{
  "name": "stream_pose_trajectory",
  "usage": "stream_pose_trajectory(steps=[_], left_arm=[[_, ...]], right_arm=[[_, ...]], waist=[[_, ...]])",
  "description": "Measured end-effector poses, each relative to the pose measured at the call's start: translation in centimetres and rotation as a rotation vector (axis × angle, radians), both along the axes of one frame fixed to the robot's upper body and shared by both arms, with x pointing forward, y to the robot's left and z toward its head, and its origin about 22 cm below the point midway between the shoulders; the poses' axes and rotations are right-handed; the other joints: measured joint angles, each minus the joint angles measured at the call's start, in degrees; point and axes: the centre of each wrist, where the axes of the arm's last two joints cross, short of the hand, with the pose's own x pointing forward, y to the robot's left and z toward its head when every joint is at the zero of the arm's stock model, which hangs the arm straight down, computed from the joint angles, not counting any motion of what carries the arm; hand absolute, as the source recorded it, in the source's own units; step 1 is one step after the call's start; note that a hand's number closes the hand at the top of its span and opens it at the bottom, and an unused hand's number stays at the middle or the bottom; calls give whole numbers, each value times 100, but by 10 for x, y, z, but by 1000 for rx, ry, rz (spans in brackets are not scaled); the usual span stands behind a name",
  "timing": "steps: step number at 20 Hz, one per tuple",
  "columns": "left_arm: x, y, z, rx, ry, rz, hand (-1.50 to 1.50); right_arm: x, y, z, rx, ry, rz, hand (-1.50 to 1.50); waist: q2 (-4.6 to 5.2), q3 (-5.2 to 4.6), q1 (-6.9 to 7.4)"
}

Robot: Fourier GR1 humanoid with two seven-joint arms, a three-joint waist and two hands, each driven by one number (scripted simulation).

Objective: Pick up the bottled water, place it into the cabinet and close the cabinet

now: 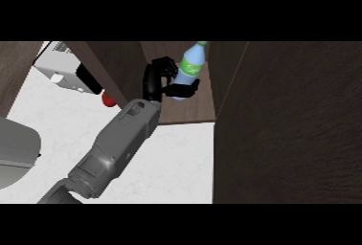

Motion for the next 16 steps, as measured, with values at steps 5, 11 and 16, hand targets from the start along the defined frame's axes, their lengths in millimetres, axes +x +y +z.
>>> stream_pose_trajectory(steps=[5,11,16], left_arm=[[8,14,-2,-4,13,93,150],[16,30,1,59,-12,156,-150],[19,31,4,152,-63,181,-150]], right_arm=[[1,1,-1,14,-8,3,-150],[1,-3,-2,9,-22,30,-150],[1,-4,-3,12,-23,36,-150]], waist=[[32,-5,-30],[83,-5,-163],[95,-6,-195]])
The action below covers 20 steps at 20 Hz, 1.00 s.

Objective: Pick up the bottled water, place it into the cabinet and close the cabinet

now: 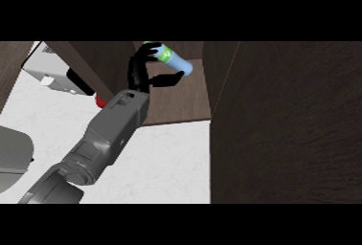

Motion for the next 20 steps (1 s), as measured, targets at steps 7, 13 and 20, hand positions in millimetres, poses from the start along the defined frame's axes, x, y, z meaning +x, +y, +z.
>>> stream_pose_trajectory(steps=[7,13,20], left_arm=[[7,3,11,22,-24,-8,-150],[11,-7,26,-91,-110,-134,-150],[12,-22,37,-224,-191,-271,-150]], right_arm=[[-1,1,-2,17,10,21,-150],[-2,2,-4,29,13,32,-150],[-1,2,-5,34,25,41,-150]], waist=[[9,-3,-16],[-5,-8,23],[-77,-2,195]])
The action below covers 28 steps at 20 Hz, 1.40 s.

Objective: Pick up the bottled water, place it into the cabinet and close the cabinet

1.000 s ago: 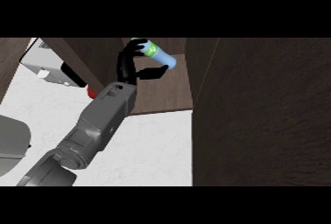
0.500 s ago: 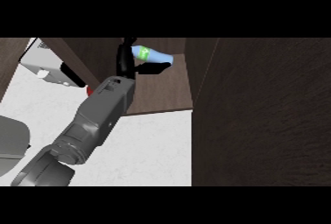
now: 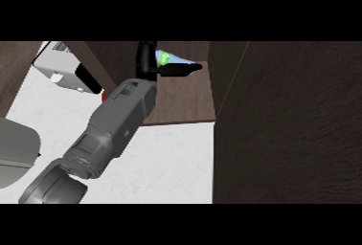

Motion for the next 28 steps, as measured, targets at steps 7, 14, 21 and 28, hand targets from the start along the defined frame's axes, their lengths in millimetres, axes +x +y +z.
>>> stream_pose_trajectory(steps=[7,14,21,28], left_arm=[[-8,-8,-10,-48,-7,-50,-150],[-28,-10,-31,-104,6,-119,-150],[-66,-20,-50,-219,12,-265,-150],[-107,-22,-55,-297,-18,-383,-150]], right_arm=[[0,6,1,24,28,-5,-150],[2,11,1,45,30,-27,-150],[0,20,1,70,39,-31,-150],[-4,25,6,63,47,-38,-150]], waist=[[-74,4,102],[-146,5,248],[-172,4,309],[-176,5,380]])
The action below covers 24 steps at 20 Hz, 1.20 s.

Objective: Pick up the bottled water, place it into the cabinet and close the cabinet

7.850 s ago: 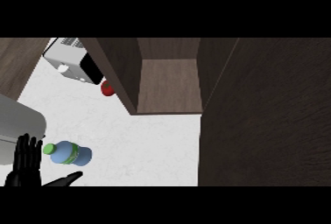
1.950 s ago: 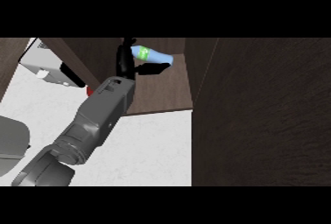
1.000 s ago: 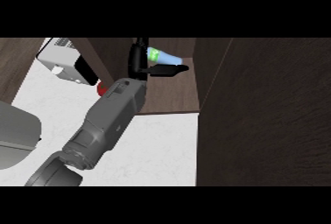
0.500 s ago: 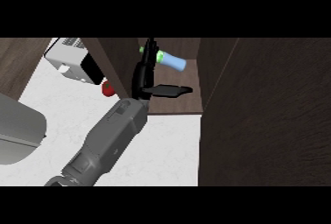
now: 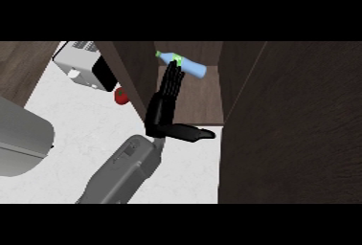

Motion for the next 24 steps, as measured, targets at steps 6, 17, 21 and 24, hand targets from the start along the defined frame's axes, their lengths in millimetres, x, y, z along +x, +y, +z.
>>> stream_pose_trajectory(steps=[6,17,21,24], left_arm=[[-40,6,2,-33,6,-64,150],[-97,78,3,-48,43,-39,-150],[-115,107,7,-49,40,8,-150],[-127,125,8,-71,45,42,-150]], right_arm=[[1,-4,3,-57,-8,64,-150],[-4,-7,10,-154,25,389,150],[-5,1,10,-123,0,464,150],[-7,8,11,-85,6,524,150]], waist=[[1,2,18],[-11,-3,35],[-23,-9,29],[-29,-14,5]])
